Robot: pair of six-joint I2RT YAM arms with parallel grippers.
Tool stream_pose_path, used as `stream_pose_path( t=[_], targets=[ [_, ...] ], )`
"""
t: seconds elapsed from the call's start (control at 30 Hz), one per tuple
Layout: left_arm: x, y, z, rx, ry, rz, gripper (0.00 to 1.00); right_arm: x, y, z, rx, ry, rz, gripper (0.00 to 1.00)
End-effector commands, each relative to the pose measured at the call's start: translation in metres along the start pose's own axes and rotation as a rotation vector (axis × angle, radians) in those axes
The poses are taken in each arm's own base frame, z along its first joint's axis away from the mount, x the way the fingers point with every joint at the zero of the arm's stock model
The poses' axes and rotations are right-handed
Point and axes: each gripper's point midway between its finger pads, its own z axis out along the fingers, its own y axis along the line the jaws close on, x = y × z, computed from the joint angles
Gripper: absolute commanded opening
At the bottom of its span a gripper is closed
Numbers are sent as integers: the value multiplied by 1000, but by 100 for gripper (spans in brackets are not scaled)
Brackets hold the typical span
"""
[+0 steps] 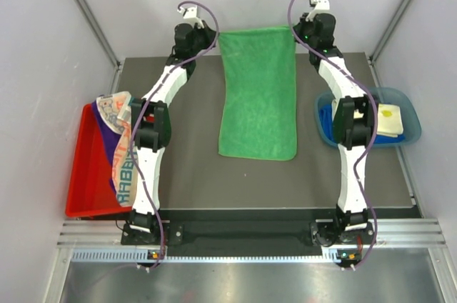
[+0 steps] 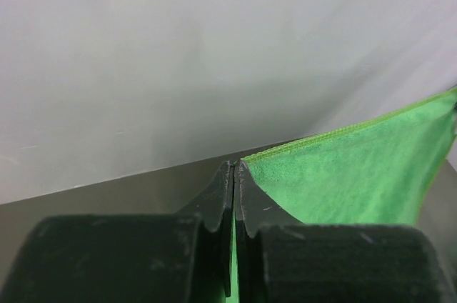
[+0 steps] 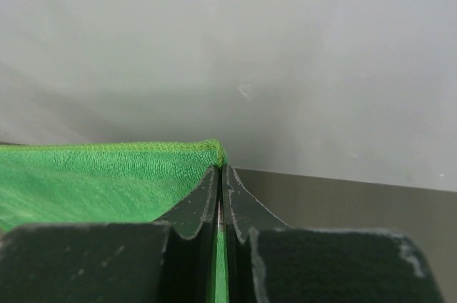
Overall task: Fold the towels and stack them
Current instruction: Flatten out the crumpled towel, then fold the towel
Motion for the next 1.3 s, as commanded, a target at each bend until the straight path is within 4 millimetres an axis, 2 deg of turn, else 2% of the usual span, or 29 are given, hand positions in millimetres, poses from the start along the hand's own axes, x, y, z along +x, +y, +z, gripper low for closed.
stream_pose_path(
  t=[0.0, 0.07, 0.1, 0.13, 0.17, 0.2, 0.23, 0.27, 0.3, 0.33, 0.37, 0.4, 0.43, 0.47, 0.5, 0.57, 0.6, 0.63, 0.7, 0.73, 0.77, 0.8, 0.83, 0.87, 0.93, 0.97, 1.0, 1.03, 1.27],
  targets=[
    [-38, -10, -4, 66, -103, 22, 0, -30, -24, -16, 54, -89, 8, 0],
    [-30, -13, -10, 72, -80, 9, 0, -35, -21, -25, 51, -95, 19, 0],
    [-25, -19, -13, 96, -70, 7, 0, -22, -22, -27, 52, -71, 28, 0],
    [-9, -15, -16, 88, -37, -4, 0, -20, -20, -30, 50, -63, 34, 0],
    [-11, -20, -21, 95, -38, -4, 0, -27, -18, -37, 45, -73, 37, 0],
    [-6, -21, -24, 98, -29, -8, 0, -12, -18, -41, 46, -44, 45, 0],
    [10, -20, -29, 104, -2, -21, 0, -20, -14, -49, 39, -55, 51, 0],
    [6, -24, -34, 109, -7, -24, 0, -17, -13, -54, 39, -49, 55, 0],
    [12, -24, -37, 110, 4, -33, 0, 0, -14, -60, 42, -15, 64, 0],
    [25, -22, -42, 106, 24, -44, 0, 0, -13, -65, 40, -19, 69, 0],
    [23, -26, -46, 110, 23, -56, 0, -9, -9, -74, 35, -34, 70, 0],
    [27, -27, -50, 112, 32, -59, 0, 6, -10, -80, 42, -3, 76, 0],
    [30, -28, -57, 109, 38, -69, 0, -4, -5, -89, 32, -19, 78, 0],
    [33, -29, -60, 107, 43, -75, 0, -1, -5, -94, 35, -12, 79, 0],
    [36, -31, -63, 106, 50, -81, 0, 13, -4, -99, 36, 18, 93, 0],
    [41, -34, -75, 97, 61, -94, 0, 9, 1, -112, 28, 12, 98, 0],
    [42, -35, -80, 96, 64, -98, 0, 25, 0, -119, 37, 43, 112, 0],
    [45, -37, -88, 91, 74, -105, 0, 19, 3, -127, 30, 29, 114, 0],
    [57, -37, -98, 82, 101, -118, 0, 36, 4, -137, 32, 62, 129, 0],
    [52, -40, -102, 83, 95, -116, 0, 32, 7, -144, 27, 55, 129, 0],
    [55, -43, -106, 87, 103, -118, 0, 45, 7, -150, 29, 81, 134, 0],
    [66, -41, -112, 78, 128, -126, 0, 43, 9, -157, 25, 77, 137, 0],
    [63, -44, -117, 80, 124, -127, 0, 47, 12, -161, 22, 84, 140, 0],
    [66, -46, -121, 80, 132, -130, 0, 61, 12, -166, 23, 113, 143, 0],
    [77, -45, -132, 68, 154, -137, 0, 68, 17, -174, 16, 128, 146, 0],
    [80, -47, -136, 68, 158, -138, 0, 82, 16, -179, 22, 156, 156, 0],
    [90, -45, -142, 58, 178, -144, 0, 81, 19, -184, 19, 150, 159, 0],
    [89, -48, -146, 59, 176, -142, 0, 93, 20, -188, 20, 175, 166, 0],
    [109, -54, -172, 55, 225, -153, 0, 118, 30, -210, 13, 220, 181, 0]
  ],
)
